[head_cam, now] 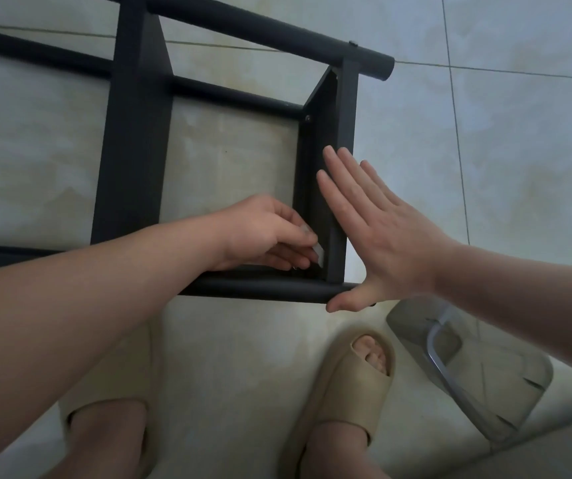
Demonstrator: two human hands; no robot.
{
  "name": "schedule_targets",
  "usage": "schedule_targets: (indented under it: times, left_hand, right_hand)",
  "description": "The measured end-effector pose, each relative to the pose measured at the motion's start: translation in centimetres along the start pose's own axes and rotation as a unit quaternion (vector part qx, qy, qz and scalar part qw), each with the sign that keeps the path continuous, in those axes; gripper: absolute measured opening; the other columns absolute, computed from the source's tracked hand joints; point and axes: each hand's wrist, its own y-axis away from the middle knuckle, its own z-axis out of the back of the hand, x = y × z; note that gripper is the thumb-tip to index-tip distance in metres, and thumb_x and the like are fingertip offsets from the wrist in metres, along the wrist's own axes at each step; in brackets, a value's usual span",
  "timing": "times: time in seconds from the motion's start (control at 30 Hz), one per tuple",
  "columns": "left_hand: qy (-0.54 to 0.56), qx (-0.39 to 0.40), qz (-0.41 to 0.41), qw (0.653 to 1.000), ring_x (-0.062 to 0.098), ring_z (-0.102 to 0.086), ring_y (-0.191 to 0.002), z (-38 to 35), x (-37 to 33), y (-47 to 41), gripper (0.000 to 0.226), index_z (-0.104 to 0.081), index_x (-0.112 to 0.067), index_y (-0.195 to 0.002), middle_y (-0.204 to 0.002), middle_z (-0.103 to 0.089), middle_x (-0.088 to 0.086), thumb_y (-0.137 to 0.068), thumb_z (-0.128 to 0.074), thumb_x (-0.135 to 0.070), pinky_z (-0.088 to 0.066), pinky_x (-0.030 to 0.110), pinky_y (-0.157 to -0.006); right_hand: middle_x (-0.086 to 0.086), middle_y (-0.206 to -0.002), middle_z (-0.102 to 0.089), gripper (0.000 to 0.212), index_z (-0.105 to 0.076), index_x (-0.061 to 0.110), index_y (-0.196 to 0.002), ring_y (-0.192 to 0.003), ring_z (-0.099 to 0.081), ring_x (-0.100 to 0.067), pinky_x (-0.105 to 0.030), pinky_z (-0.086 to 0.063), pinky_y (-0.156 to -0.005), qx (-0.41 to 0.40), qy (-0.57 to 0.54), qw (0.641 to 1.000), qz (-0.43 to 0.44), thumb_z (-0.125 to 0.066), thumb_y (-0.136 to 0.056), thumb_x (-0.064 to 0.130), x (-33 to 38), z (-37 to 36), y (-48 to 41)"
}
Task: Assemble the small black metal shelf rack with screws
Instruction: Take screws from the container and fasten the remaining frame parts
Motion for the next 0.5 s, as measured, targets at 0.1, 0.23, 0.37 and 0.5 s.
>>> schedule_targets:
  times: [0.1, 0.23, 0.37, 0.5]
  left_hand:
    - [0.006, -0.020, 0.000, 1.000, 0.018, -0.073, -0.082, 0.20, 0.10, -0.34, 0.009, -0.070, -0.012, -0.087, -0.093, -0.078, 0.011, -0.094, -0.067, -0.016, -0.057, 0.037, -0.089]
    - [0.034, -0.018, 0.011, 0.999, 0.016, -0.072, -0.080, 0.33, 0.09, -0.32, 0.007, -0.072, -0.013, -0.091, -0.089, -0.077, 0.009, -0.094, -0.068, -0.017, -0.057, 0.039, -0.091]
    - [0.041, -0.025, -0.002, 0.999, 0.011, -0.072, -0.074, 0.19, -0.07, -0.30, 0.006, -0.072, -0.015, -0.091, -0.085, -0.077, 0.005, -0.093, -0.068, -0.019, -0.058, 0.030, -0.078]
    - [0.005, -0.020, -0.022, 1.000, 0.011, -0.071, -0.077, 0.20, -0.25, -0.21, 0.008, -0.073, -0.017, -0.090, -0.090, -0.077, 0.006, -0.094, -0.067, -0.018, -0.058, 0.027, -0.076]
  right_hand:
    - [-0.031, -0.164, 0.000, 0.139, -0.010, -0.010, -0.156, -0.154, 0.003, -0.044, -0.056, -0.010, -0.125, 0.001, -0.013, 1.000, 0.005, -0.039, -0.073, 0.097, -0.01, -0.33, -0.10]
    - [-0.033, -0.163, -0.002, 0.138, -0.012, -0.012, -0.155, -0.153, 0.003, -0.046, -0.054, -0.007, -0.126, -0.004, -0.031, 0.999, 0.009, -0.039, -0.073, 0.096, -0.01, -0.70, -0.26]
    - [-0.033, -0.163, -0.003, 0.137, -0.012, -0.012, -0.155, -0.154, 0.004, -0.046, -0.051, -0.005, -0.127, -0.014, -0.047, 0.999, 0.013, -0.038, -0.074, 0.095, -0.05, -0.81, -0.32]
    - [-0.032, -0.163, -0.002, 0.137, -0.012, -0.011, -0.155, -0.154, 0.005, -0.045, -0.050, -0.004, -0.127, -0.012, -0.048, 0.999, 0.013, -0.040, -0.073, 0.095, -0.11, -0.82, -0.35]
